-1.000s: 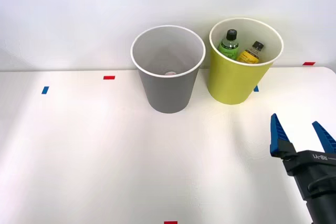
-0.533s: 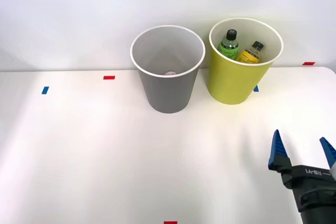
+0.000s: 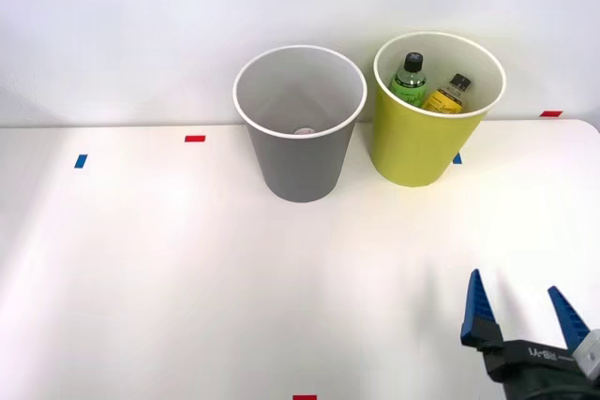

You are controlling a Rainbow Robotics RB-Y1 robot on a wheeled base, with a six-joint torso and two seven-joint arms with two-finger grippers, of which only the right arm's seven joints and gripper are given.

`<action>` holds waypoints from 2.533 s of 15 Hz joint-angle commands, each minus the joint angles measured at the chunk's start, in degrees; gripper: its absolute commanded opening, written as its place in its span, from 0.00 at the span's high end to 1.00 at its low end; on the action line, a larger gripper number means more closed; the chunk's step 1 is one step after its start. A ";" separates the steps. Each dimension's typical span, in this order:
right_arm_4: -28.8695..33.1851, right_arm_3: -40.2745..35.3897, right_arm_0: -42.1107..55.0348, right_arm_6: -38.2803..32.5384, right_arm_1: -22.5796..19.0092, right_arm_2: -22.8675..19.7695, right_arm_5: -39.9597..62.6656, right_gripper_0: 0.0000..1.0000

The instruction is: Put cans in the gray bin, plastic bottles in the light green bin

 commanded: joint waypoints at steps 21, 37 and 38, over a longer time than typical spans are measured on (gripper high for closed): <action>9.39 17.32 1.09 6.24 -3.41 3.72 -23.02 0.00; 9.39 17.32 1.09 6.24 -3.41 3.72 -23.02 0.00; 9.39 17.32 1.09 6.24 -3.41 3.72 -23.02 0.00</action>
